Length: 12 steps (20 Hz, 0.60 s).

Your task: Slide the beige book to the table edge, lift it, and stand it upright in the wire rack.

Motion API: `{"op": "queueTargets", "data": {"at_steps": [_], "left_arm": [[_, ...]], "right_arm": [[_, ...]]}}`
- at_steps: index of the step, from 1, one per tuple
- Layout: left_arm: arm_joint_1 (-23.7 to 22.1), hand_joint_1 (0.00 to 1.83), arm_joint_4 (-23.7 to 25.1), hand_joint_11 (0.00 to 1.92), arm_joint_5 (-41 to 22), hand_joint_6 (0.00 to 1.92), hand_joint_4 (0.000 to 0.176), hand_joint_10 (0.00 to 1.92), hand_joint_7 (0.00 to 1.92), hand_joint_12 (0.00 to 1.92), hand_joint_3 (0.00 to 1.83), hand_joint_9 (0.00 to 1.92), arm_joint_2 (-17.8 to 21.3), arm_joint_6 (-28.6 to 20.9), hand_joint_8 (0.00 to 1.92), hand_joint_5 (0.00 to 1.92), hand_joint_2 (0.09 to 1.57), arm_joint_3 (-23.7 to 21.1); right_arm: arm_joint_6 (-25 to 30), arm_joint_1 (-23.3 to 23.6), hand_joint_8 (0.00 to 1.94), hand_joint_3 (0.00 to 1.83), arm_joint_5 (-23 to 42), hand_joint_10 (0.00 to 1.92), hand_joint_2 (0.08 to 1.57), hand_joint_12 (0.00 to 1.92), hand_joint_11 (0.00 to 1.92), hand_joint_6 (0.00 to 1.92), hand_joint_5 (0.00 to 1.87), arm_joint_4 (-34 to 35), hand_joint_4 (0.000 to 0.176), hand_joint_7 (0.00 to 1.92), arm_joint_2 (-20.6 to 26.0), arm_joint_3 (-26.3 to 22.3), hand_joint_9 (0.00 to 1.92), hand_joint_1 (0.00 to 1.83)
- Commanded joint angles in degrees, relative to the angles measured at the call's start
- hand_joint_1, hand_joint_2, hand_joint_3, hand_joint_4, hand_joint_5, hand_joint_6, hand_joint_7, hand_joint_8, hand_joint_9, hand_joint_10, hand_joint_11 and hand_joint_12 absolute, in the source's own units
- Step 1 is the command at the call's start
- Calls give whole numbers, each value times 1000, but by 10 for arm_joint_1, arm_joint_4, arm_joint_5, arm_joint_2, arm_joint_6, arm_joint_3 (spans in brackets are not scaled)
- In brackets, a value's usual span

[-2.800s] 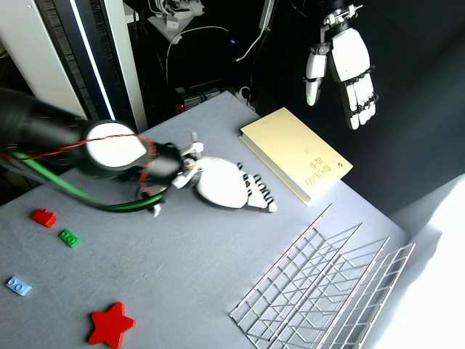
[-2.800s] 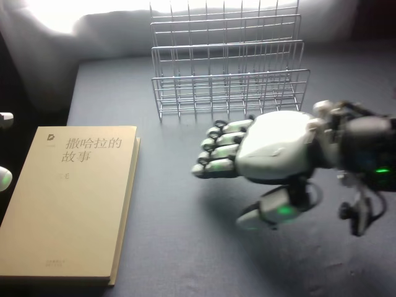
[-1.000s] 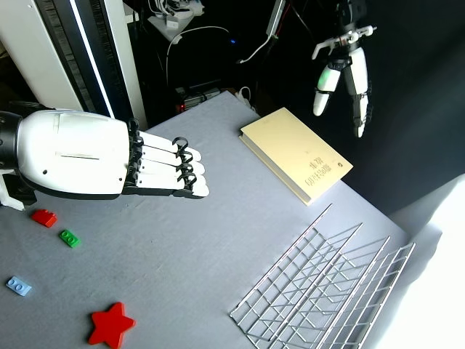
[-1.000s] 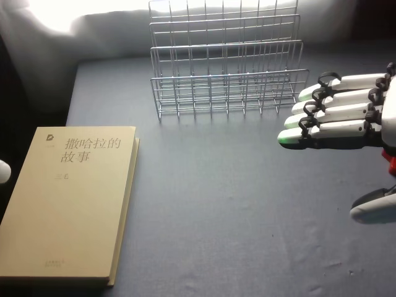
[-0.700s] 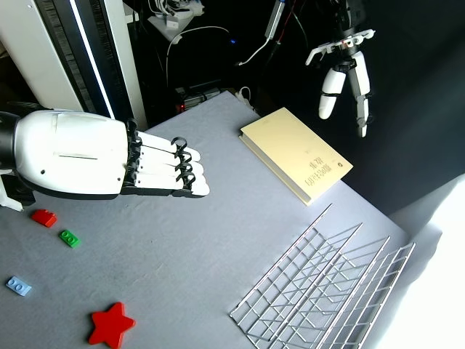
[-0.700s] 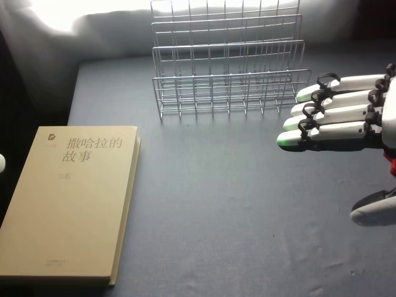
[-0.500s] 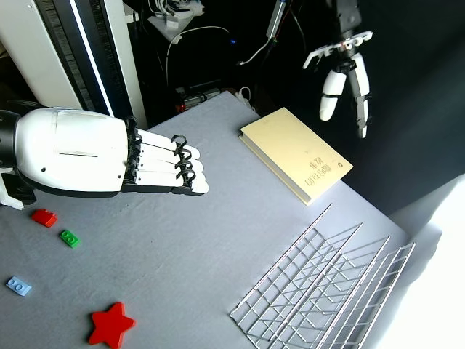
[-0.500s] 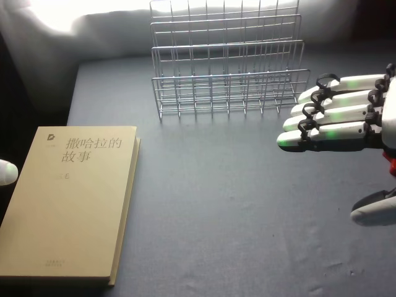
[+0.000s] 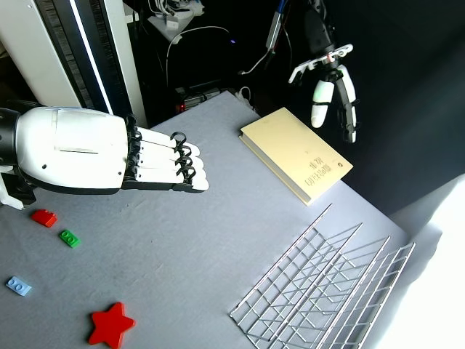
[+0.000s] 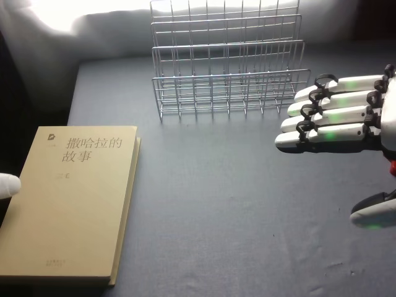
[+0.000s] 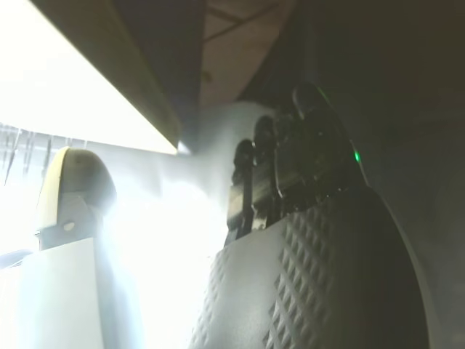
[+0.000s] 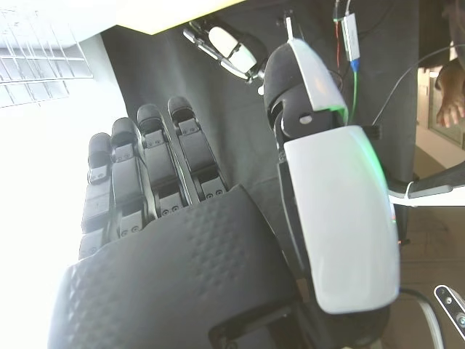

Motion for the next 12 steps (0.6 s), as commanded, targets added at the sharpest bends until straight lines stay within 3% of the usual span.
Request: {"op": "queueTargets", "data": {"at_steps": [1, 4, 8, 12], "left_arm": [[4, 858, 13, 0, -67, 3, 45, 25, 227, 736, 0, 240, 2, -27, 3, 158, 1006, 11], [6, 866, 46, 0, -74, 8, 45, 26, 235, 746, 0, 248, -12, -77, 5, 170, 1002, 32], [-1, 841, 49, 0, -74, 6, 34, 24, 242, 785, 0, 256, -24, -95, 4, 176, 999, 43], [-1, 793, 73, 0, -74, 1, 42, 16, 238, 794, 0, 259, -43, -132, 2, 175, 977, 57]], "right_arm": [[0, 7, 0, 0, 30, 4, 1196, 242, 0, 2, 143, 32, 0, 139, 3, -1, 118, 184], [-2, 7, 3, 1, 28, 9, 1200, 311, 0, 6, 159, 32, 0, 151, 1, -1, 144, 169], [-1, 7, 2, 0, 2, 2, 1194, 285, 0, 1, 140, 33, 0, 144, 0, -4, 130, 188], [-1, 7, 5, 0, -64, 4, 1190, 250, 0, 9, 154, 33, 0, 163, 1, -18, 137, 191]]}}
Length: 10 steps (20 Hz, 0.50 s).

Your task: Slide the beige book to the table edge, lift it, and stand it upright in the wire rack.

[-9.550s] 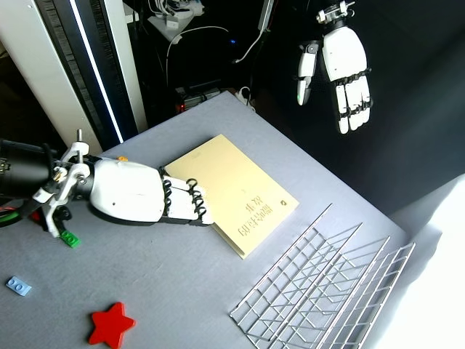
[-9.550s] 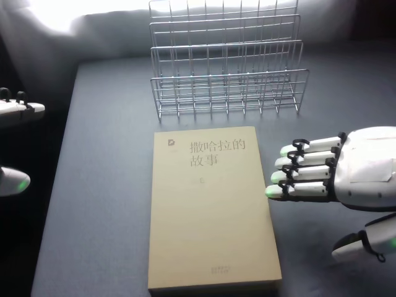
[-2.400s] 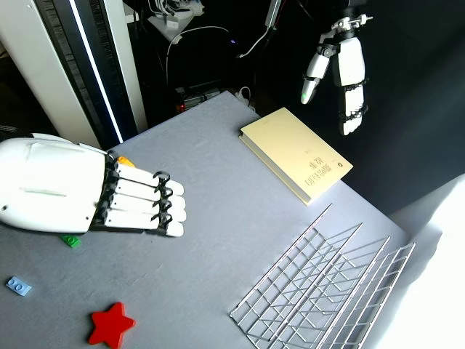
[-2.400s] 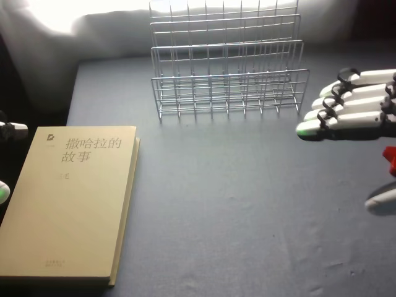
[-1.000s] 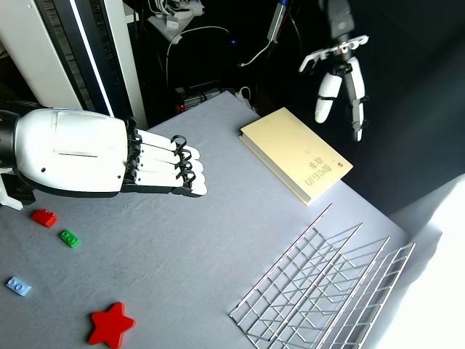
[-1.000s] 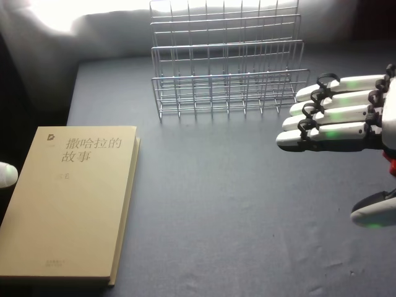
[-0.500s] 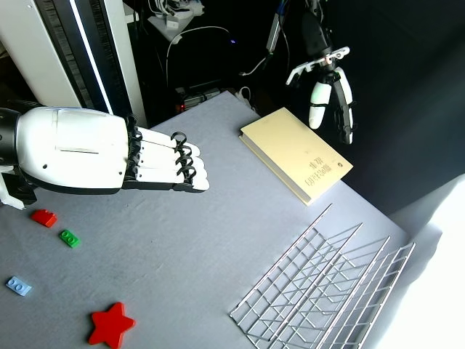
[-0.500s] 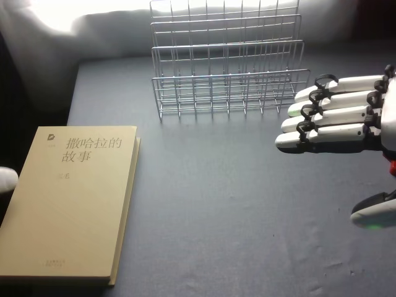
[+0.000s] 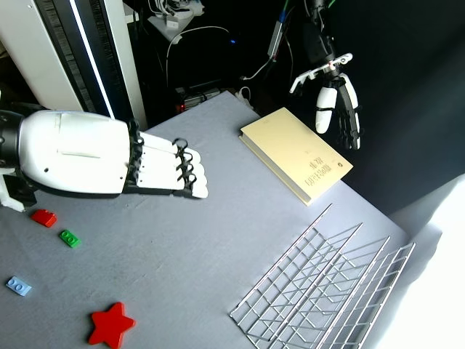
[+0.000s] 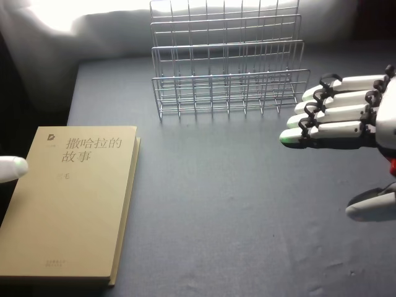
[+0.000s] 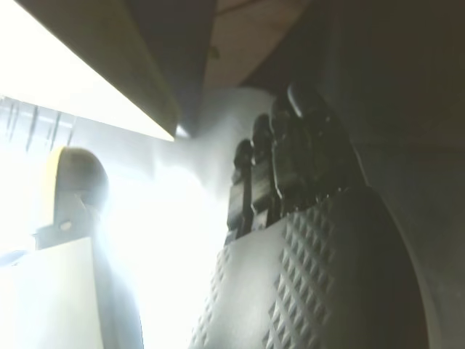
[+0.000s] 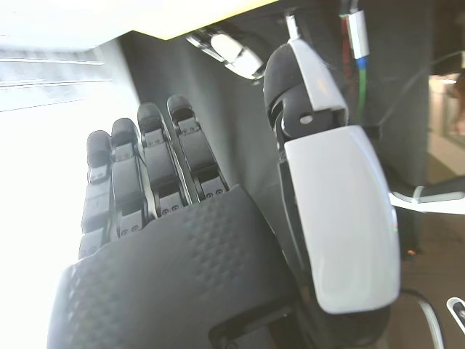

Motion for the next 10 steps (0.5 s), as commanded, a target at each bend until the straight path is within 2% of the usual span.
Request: {"op": "queueTargets", "data": {"at_steps": [1, 2, 6, 10], "left_arm": [[-5, 804, 2, 0, -50, 4, 37, 18, 244, 788, 0, 265, -2, -8, 5, 181, 972, 6], [-5, 807, 7, 0, -50, 5, 31, 17, 254, 788, 0, 265, -7, -14, 9, 186, 973, 8], [-5, 810, 9, 0, -50, 5, 38, 14, 250, 788, 0, 263, -19, -19, 5, 188, 978, 14], [-9, 788, 23, 0, -50, 5, 47, 14, 251, 848, 0, 273, -29, -25, 2, 196, 970, 23]], "right_arm": [[2, 7, 5, 0, -6, 4, 1192, 252, 0, 11, 161, 27, 0, 165, 2, -4, 140, 192], [2, 7, 3, 2, -21, 2, 1197, 257, 0, 9, 160, 27, 0, 161, 2, -7, 136, 174], [1, 8, 4, 0, -22, 7, 1191, 353, 0, 7, 176, 27, 0, 189, 2, -8, 165, 190], [-22, 8, 0, 0, -17, 1, 1193, 263, 0, 2, 160, 27, 0, 169, 2, -11, 139, 195]]}}
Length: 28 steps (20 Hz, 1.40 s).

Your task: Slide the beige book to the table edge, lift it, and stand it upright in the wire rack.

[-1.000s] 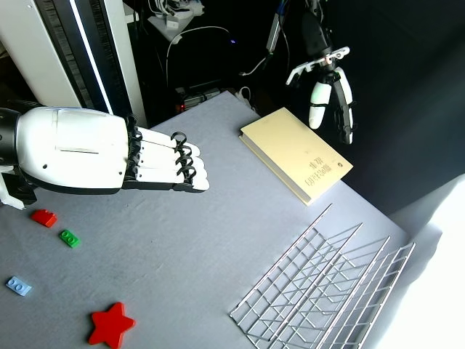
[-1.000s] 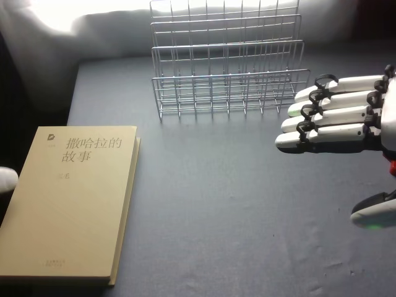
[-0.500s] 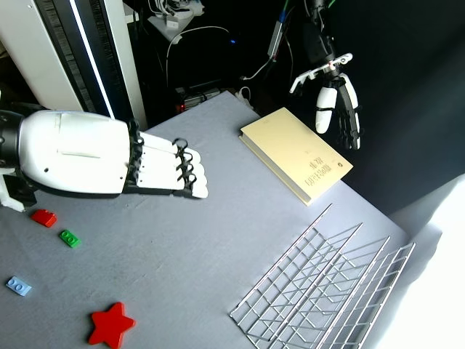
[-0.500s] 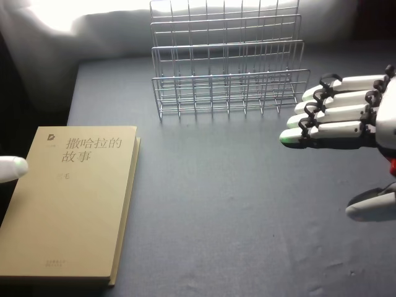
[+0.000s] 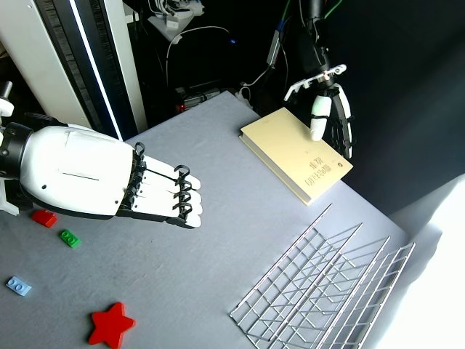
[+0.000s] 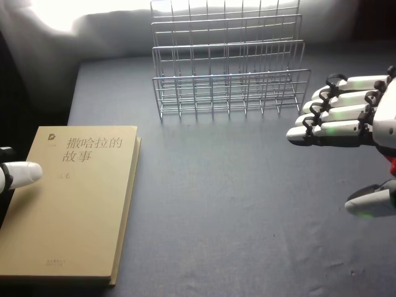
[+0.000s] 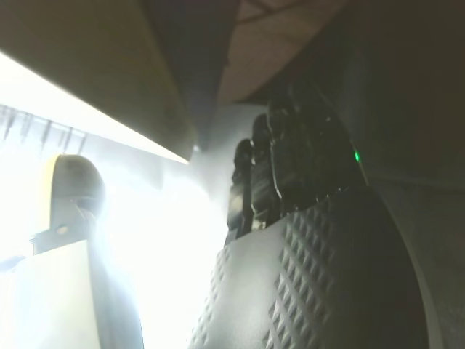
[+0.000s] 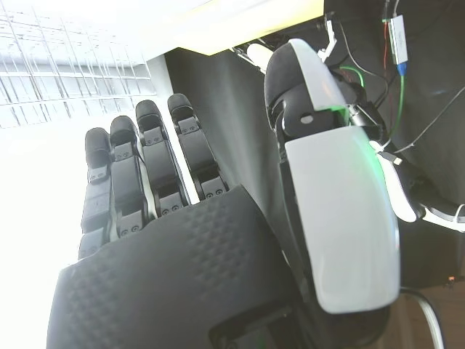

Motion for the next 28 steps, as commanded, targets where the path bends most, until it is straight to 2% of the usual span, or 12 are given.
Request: {"op": "queueTargets", "data": {"at_steps": [1, 4, 10, 14, 17, 19, 21, 22, 23, 24, 26, 28], "left_arm": [[-6, 791, 3, 0, -52, 5, 45, 13, 252, 852, 0, 272, -1, -7, 2, 197, 969, 7], [-19, 778, 13, 0, -45, 3, 43, 11, 232, 813, 0, 273, -10, -7, 0, 168, 977, 14], [-42, 828, 26, 0, -30, 8, 44, 18, 281, 988, 0, 319, -22, -6, 5, 217, 957, 22], [-40, 860, 26, 0, -29, 4, 42, 35, 322, 1138, 0, 386, -24, -6, 9, 224, 959, 17], [-35, 887, 26, 0, -28, 8, 36, 67, 384, 1317, 6, 465, -25, -6, 24, 240, 980, 15], [-33, 924, 26, 9, -24, 14, 32, 112, 465, 1402, 9, 544, -27, -6, 45, 263, 995, 15], [-31, 972, 26, 146, -23, 57, 0, 630, 617, 1461, 0, 511, -27, -7, 117, 388, 1044, 15], [-30, 1002, 26, 237, -22, 188, 0, 1010, 594, 1561, 6, 489, -27, -7, 473, 444, 1080, 15], [-30, 1012, 26, 334, -22, 343, 0, 1245, 523, 1644, 9, 509, -28, -7, 846, 457, 1108, 16], [-30, 1152, 26, 538, -21, 1167, 0, 1414, 767, 1707, 11, 670, -29, -7, 1320, 559, 1227, 16], [-30, 1227, 26, 814, -20, 1117, 0, 1482, 905, 1717, 0, 976, -30, -7, 1385, 765, 1200, 16], [-30, 1229, 26, 941, -20, 1109, 0, 1512, 899, 1706, 0, 1088, -32, -7, 1430, 757, 1206, 17]], "right_arm": [[-3, 8, 0, 0, 29, 1, 1191, 241, 0, 2, 164, 20, 0, 169, 3, -3, 132, 202], [3, 11, 3, 0, 25, 8, 1181, 337, 0, 0, 149, 21, 0, 188, 3, -3, 165, 231], [45, 14, 0, 3, -40, 1, 1195, 263, 0, 0, 124, 22, 0, 165, 23, -3, 131, 155], [60, 14, 2, 2, -36, 0, 1201, 272, 0, 6, 143, 28, 0, 165, 42, -3, 134, 203], [54, 15, 3, 0, 11, 2, 1194, 316, 0, 2, 142, 33, 0, 179, 44, -3, 140, 206], [5, 14, 2, 0, 0, 3, 1191, 310, 0, 1, 142, 107, 0, 180, 44, -3, 145, 226], [-7, 7, 4, 0, 6, 4, 1193, 311, 0, 4, 148, 138, 0, 187, 44, -3, 148, 216], [-16, 3, 2, 0, 13, 1, 1190, 319, 0, 3, 148, 138, 0, 186, 45, -4, 142, 228], [-49, -5, 0, 0, 13, 1, 1189, 299, 0, 2, 137, 143, 0, 181, 44, -9, 137, 233], [-114, -15, 3, 0, 13, 1, 1182, 285, 0, 6, 147, 184, 0, 188, 45, -17, 138, 265], [-326, -47, 0, 1, 32, 1, 1192, 282, 0, 2, 143, 339, 0, 180, 45, -33, 142, 223], [-475, -80, 1, 0, 82, 2, 1190, 301, 0, 1, 145, 467, 0, 194, 45, -43, 156, 219]]}}
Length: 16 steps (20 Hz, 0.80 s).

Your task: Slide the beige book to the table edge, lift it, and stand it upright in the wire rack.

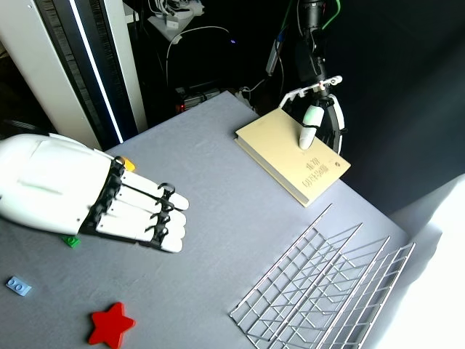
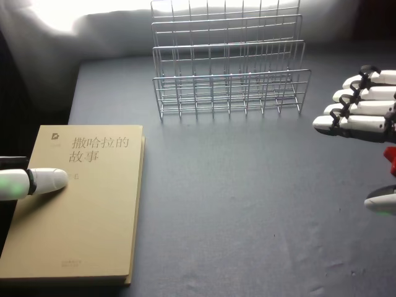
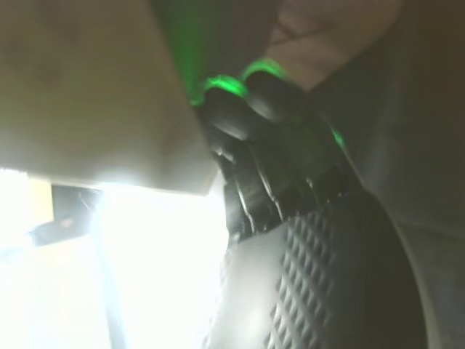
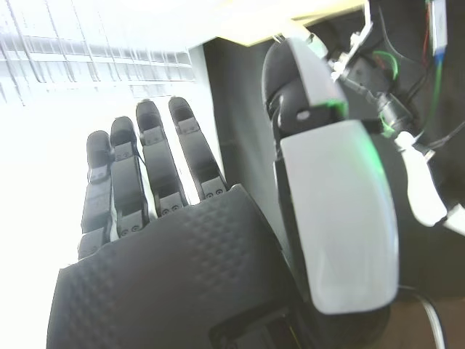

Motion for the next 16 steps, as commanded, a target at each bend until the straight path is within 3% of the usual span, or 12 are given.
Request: {"op": "queueTargets", "data": {"at_steps": [1, 6, 9, 16], "left_arm": [[0, 1226, 6, 936, -44, 1124, 0, 1515, 891, 1705, 1, 1079, -1, 9, 1445, 746, 1210, 4], [-19, 1236, 39, 935, -26, 1116, 0, 1420, 933, 1656, 0, 1090, 2, 9, 1357, 768, 1192, 12], [-51, 1239, 67, 929, -5, 1086, 0, 1426, 937, 1663, 0, 1081, 10, 21, 1354, 787, 1186, 23], [-119, 1231, 68, 893, 32, 1116, 0, 1482, 909, 1691, 0, 1040, 44, 75, 1402, 764, 1199, 19]], "right_arm": [[-17, 2, 2, 1, 84, 2, 1192, 299, 0, 1, 147, 36, 0, 198, 4, -1, 156, 209], [8, 17, 4, 1, 26, 4, 1197, 374, 0, 10, 169, 44, 0, 204, 0, -3, 171, 188], [5, 18, 0, 0, 26, 0, 1191, 354, 0, 2, 167, 44, 0, 191, -1, -3, 161, 236], [-5, 18, 2, 0, 26, 2, 1187, 334, 0, 1, 156, 44, 0, 199, -1, -3, 175, 195]]}}
